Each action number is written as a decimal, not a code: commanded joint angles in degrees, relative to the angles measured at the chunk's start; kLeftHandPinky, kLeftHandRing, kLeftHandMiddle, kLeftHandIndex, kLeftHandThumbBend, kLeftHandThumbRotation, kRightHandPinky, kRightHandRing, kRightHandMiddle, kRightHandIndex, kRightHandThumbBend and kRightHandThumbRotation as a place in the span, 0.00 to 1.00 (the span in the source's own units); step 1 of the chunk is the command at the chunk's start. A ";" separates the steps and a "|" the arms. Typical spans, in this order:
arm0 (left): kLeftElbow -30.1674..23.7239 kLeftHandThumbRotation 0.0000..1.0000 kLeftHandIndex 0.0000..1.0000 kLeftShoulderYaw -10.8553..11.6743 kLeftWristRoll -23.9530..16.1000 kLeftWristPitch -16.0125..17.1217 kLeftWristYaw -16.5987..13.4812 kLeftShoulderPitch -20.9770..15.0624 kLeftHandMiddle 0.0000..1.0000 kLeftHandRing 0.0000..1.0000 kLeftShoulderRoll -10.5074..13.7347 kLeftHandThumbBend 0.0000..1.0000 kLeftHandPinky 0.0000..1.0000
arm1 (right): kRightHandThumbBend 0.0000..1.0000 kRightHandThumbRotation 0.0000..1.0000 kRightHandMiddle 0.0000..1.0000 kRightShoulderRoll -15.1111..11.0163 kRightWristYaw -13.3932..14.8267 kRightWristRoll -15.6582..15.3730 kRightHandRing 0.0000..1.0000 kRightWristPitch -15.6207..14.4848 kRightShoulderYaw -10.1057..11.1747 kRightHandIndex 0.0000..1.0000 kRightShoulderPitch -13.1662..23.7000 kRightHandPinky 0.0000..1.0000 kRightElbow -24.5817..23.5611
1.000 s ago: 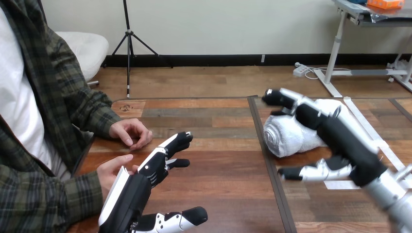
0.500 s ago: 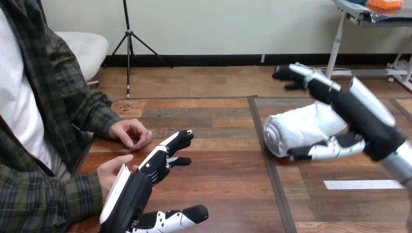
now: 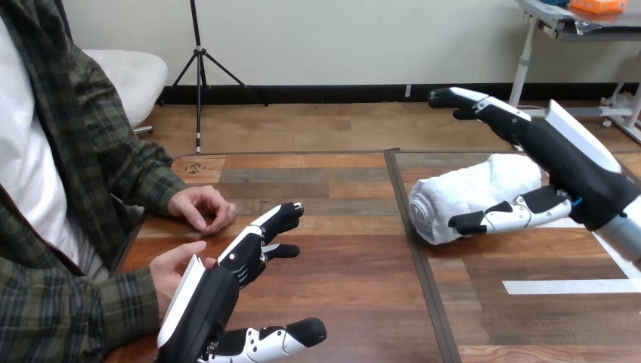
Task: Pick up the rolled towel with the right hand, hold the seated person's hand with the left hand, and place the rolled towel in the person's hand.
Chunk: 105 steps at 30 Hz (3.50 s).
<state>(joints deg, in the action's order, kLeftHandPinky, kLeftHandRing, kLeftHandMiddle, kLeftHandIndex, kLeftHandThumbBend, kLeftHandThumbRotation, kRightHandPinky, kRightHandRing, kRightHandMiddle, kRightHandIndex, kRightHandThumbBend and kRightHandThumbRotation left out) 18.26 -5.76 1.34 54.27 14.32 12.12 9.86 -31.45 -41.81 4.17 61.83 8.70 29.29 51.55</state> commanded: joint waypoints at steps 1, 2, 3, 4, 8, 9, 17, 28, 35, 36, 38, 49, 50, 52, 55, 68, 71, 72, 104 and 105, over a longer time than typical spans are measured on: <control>-1.60 0.51 0.86 0.25 0.36 0.23 0.06 -2.96 0.89 0.89 -0.20 1.00 0.76 | 1.00 0.35 0.90 -1.96 1.84 -2.19 0.93 -0.07 -1.42 0.89 6.64 0.90 -0.33; -1.70 0.51 0.86 0.22 0.52 0.18 0.14 -2.90 0.89 0.89 -0.17 1.00 0.76 | 1.00 0.35 0.90 -2.08 2.13 -2.63 0.93 -0.01 -1.52 0.89 6.86 0.90 -0.26; -1.62 0.51 0.86 0.28 0.54 0.46 0.11 -2.91 0.89 0.89 -0.18 1.00 0.76 | 1.00 0.34 0.90 -2.23 1.93 -2.80 0.93 -0.29 -1.77 0.89 7.40 0.90 -0.17; -1.53 0.51 0.86 0.34 0.51 0.68 0.07 -2.93 0.89 0.89 -0.20 1.00 0.76 | 1.00 0.32 0.89 -2.32 1.76 -2.84 0.93 -0.52 -1.97 0.88 7.71 0.90 -0.12; -1.59 0.51 0.86 0.49 0.52 0.93 -0.04 -2.76 0.89 0.89 -0.20 1.00 0.76 | 1.00 0.30 0.88 -2.66 2.05 -4.11 0.92 -0.42 -2.87 0.88 9.16 0.90 0.63; -1.70 0.51 0.86 0.50 0.58 0.89 -0.03 -2.68 0.89 0.89 -0.17 1.00 0.76 | 1.00 0.29 0.88 -3.04 2.87 -5.43 0.92 -0.27 -3.17 0.88 9.61 0.90 0.75; -1.74 0.50 0.86 0.28 2.14 0.90 0.54 -2.47 0.89 0.89 -0.20 1.00 0.77 | 1.00 0.25 0.87 -4.24 4.56 -9.81 0.91 -0.63 -5.23 0.87 12.41 0.91 2.44; -2.49 0.49 0.87 0.33 3.00 0.93 1.45 -1.77 0.90 0.90 0.24 1.00 0.78 | 1.00 0.24 0.86 -6.19 10.22 -20.25 0.89 -1.67 -9.88 0.87 17.56 0.84 6.35; -3.19 0.48 0.86 0.42 3.47 0.74 1.92 -1.23 0.90 0.89 0.45 1.00 0.78 | 1.00 0.22 0.86 -7.24 14.44 -26.52 0.89 -3.80 -13.33 0.87 20.71 0.83 9.13; -3.40 0.48 0.86 0.38 3.67 0.67 2.01 -1.09 0.90 0.89 0.47 1.00 0.78 | 1.00 0.22 0.86 -7.48 15.53 -28.09 0.89 -4.27 -14.16 0.87 21.38 0.83 9.55; -3.72 0.48 0.86 0.40 3.95 0.55 2.15 -0.86 0.90 0.89 0.53 1.00 0.78 | 1.00 0.22 0.86 -7.70 17.08 -29.98 0.89 -4.68 -15.17 0.87 22.18 0.82 10.12; -4.06 0.47 0.85 0.87 4.62 1.70 3.09 -0.28 0.90 0.87 0.64 1.00 0.76 | 1.00 0.22 0.84 -8.14 25.84 -39.66 0.86 -8.91 -21.84 0.86 27.24 0.79 15.19; -4.12 0.47 0.85 0.95 4.50 1.77 3.02 -0.19 0.90 0.87 0.65 1.00 0.76 | 1.00 0.23 0.84 -8.11 26.16 -40.13 0.86 -9.48 -22.26 0.86 27.57 0.79 15.53; -4.31 0.47 0.85 0.50 5.95 1.50 3.67 0.15 0.89 0.87 0.71 1.00 0.75 | 1.00 0.23 0.84 -8.16 28.31 -41.70 0.86 -9.74 -23.37 0.86 28.31 0.79 16.52; -4.58 0.47 0.84 0.61 6.01 1.58 3.63 0.54 0.89 0.87 0.69 1.00 0.75 | 1.00 0.22 0.84 -8.11 30.33 -43.55 0.86 -10.74 -24.98 0.86 29.38 0.79 17.68; -6.49 0.44 0.83 0.66 7.93 0.90 4.75 2.36 0.89 0.88 1.10 1.00 0.76 | 1.00 0.23 0.86 -8.01 36.38 -50.05 0.87 -17.16 -31.57 0.87 32.72 0.81 21.22; -6.95 0.44 0.83 0.87 8.17 0.72 5.04 2.99 0.90 0.88 1.41 1.00 0.76 | 1.00 0.24 0.86 -7.90 36.56 -50.29 0.88 -18.01 -32.09 0.88 33.03 0.81 21.91; -6.95 0.44 0.83 1.01 8.11 0.87 5.05 3.05 0.90 0.88 1.42 1.00 0.76 | 1.00 0.25 0.86 -7.87 36.26 -50.24 0.88 -18.50 -32.23 0.88 33.18 0.81 22.13; -11.16 0.48 0.82 4.43 5.18 2.47 4.22 7.59 0.87 0.82 2.29 1.00 0.65 | 1.00 0.32 0.88 -7.74 39.64 -54.65 0.90 -25.31 -39.70 0.90 34.48 0.85 24.79; -11.70 0.49 0.82 4.38 5.21 2.53 4.44 7.78 0.87 0.82 2.54 1.00 0.65 | 1.00 0.32 0.88 -7.62 39.07 -54.25 0.90 -25.34 -39.56 0.90 34.45 0.86 24.87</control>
<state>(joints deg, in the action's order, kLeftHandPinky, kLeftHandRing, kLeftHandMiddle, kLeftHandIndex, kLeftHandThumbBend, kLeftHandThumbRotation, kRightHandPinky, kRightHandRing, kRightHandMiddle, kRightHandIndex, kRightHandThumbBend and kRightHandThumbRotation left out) 11.59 -2.14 7.00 55.32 19.03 20.55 11.16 -38.22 -4.14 -50.54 37.39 -30.91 58.67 76.07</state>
